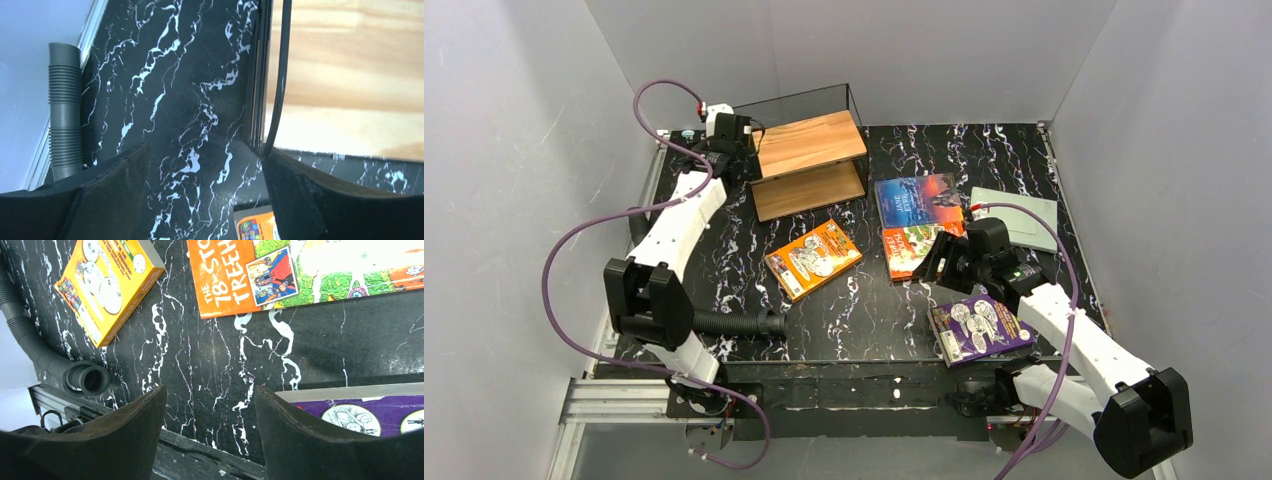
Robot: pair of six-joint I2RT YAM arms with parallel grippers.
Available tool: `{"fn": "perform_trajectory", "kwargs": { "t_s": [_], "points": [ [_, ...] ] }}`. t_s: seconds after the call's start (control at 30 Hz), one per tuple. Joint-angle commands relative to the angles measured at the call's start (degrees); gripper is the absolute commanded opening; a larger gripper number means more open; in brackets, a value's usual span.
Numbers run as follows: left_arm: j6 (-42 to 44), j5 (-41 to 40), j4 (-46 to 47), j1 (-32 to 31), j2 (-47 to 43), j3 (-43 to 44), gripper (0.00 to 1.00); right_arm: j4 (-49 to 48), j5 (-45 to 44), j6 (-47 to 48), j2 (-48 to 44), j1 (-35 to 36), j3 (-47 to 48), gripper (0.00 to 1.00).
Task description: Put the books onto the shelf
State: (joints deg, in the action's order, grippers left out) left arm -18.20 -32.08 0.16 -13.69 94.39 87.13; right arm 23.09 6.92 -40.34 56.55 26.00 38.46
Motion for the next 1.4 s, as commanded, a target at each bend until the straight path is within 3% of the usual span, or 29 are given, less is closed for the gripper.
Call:
{"fn": "perform_trajectory", "kwargs": {
  "t_s": [0.0, 0.1, 0.3, 0.47, 0.57, 0.7, 0.97, 1.2, 1.37],
  "points": [
    [1.4, 5.84, -7.95, -0.63, -5.28, 1.84, 0.84, 1.25, -3.46, 0.63, -0.63, -0.07, 1.87, 0.73],
    [5.49, 2.92, -8.05, -3.84, -11.74, -0.96, 0.98, 4.2, -10.16, 2.69, -1.56, -1.44, 3.36, 0.74],
    [9.37, 2.34, -13.61, -10.75, -24.54, -7.64, 0.98, 4.35, -7.97, 8.03, -3.2, -14.1, 3.46, 0.74],
    [-0.13, 12.67, -20.3, -16.91, -28.97, -15.23, 0.98, -0.57, 0.77, 8.39, 2.64, -24.26, 4.13, 0.73],
    [-8.08, 21.77, -18.96, -19.68, -28.06, -19.64, 0.98, -5.31, 4.63, 8.83, 8.8, -25.47, 5.13, 0.72],
    [-12.79, 27.16, -14.02, -23.14, -27.08, -24.9, 0.98, -9.99, 8.29, 8.7, 17.64, -28.11, 6.56, 0.73],
    [-16.88, 29.13, -8.45, -26.84, -23.28, -28.79, 0.98, -16.5, 19.79, 8.85, 28.23, -28.22, 5.22, 0.7],
    [-16.23, 26.39, -5.42, -27.41, -20.08, -30.53, 0.98, -18.74, 27.3, 10.3, 18.5, -20.12, -3.3, 0.69],
    [-14.3, 25.81, -7.03, -27.36, -18.27, -29.19, 0.98, -12.43, 16.39, 11.35, 9.94, -19.5, -4.95, 0.7]
  ]
}}
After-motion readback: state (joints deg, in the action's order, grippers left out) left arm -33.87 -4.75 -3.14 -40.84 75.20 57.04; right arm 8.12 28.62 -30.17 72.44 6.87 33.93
